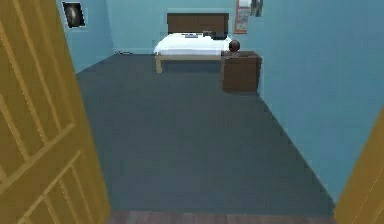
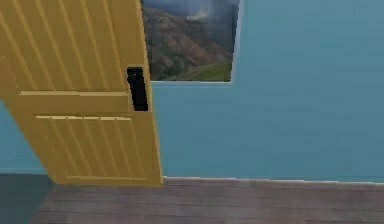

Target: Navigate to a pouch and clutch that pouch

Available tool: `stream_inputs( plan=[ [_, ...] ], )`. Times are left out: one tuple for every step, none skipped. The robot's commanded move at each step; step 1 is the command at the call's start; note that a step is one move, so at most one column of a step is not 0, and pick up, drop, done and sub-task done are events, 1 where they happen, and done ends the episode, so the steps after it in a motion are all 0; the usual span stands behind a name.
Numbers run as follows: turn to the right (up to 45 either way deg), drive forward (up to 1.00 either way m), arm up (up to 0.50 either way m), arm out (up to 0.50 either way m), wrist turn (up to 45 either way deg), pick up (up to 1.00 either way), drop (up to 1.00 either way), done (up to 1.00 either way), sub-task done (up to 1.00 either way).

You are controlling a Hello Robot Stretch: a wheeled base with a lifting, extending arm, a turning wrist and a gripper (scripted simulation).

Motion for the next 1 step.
stream_inputs(
  plan=[
    [0.0,0.5,0.0,0.0,0.0,0.0,0.0,0.0,0.0]
  ],
)
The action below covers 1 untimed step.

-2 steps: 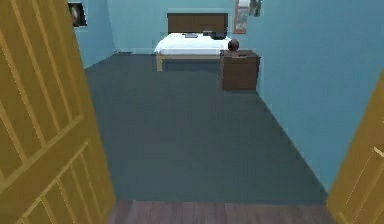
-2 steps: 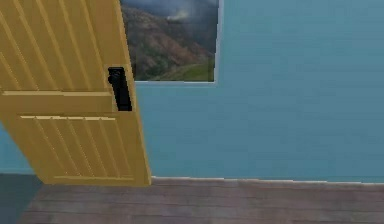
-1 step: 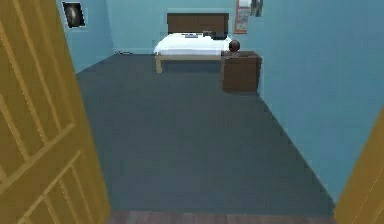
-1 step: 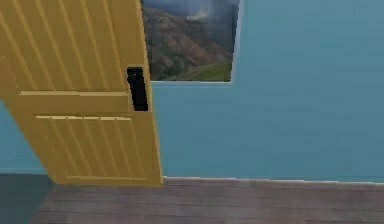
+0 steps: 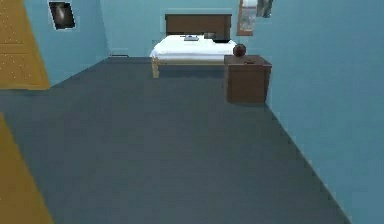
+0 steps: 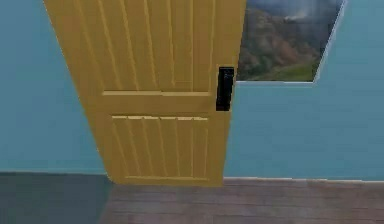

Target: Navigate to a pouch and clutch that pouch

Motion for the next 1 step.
stream_inputs(
  plan=[
    [0.0,1.0,0.0,0.0,0.0,0.0,0.0,0.0,0.0]
  ],
)
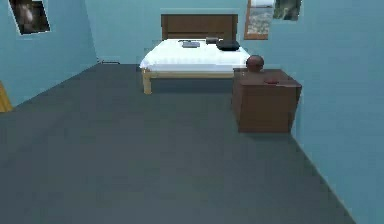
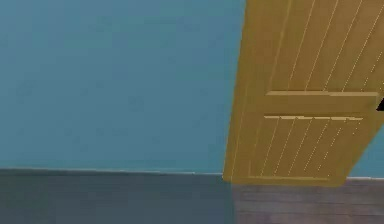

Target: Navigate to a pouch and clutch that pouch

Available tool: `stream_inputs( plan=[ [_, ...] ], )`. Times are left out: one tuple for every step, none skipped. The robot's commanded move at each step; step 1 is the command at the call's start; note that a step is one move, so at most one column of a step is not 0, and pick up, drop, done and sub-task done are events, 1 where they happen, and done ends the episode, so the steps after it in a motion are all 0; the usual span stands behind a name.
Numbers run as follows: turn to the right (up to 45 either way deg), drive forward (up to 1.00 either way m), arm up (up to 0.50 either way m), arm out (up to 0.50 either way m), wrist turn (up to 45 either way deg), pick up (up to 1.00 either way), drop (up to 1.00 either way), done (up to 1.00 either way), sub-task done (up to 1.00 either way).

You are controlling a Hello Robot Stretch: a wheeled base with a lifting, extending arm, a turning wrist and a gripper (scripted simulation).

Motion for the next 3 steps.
stream_inputs(
  plan=[
    [0.0,1.0,0.0,0.0,0.0,0.0,0.0,0.0,0.0],
    [3.0,0.0,0.0,0.0,0.0,0.0,0.0,0.0,0.0],
    [0.0,1.0,0.0,0.0,0.0,0.0,0.0,0.0,0.0]
  ],
)
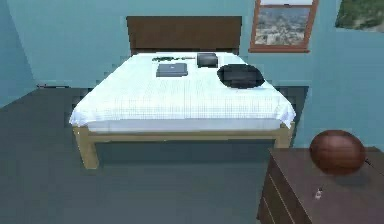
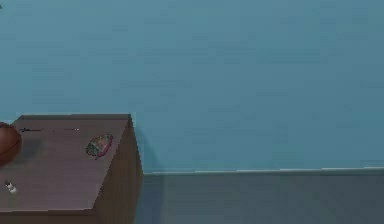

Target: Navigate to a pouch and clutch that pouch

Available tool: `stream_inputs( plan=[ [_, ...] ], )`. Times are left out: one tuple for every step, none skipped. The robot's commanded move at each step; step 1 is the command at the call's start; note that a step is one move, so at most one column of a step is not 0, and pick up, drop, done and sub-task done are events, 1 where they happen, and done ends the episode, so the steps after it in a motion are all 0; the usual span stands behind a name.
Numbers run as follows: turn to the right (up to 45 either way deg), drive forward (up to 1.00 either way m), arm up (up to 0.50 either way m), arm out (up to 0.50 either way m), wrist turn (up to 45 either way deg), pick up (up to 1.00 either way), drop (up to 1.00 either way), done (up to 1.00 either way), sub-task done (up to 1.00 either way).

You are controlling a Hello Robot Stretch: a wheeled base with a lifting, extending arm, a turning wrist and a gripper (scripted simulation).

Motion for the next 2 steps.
stream_inputs(
  plan=[
    [-24.0,0.0,0.0,0.0,0.0,0.0,0.0,0.0,0.0],
    [45.0,0.0,0.0,0.0,0.0,0.0,0.0,0.0,0.0]
  ],
)
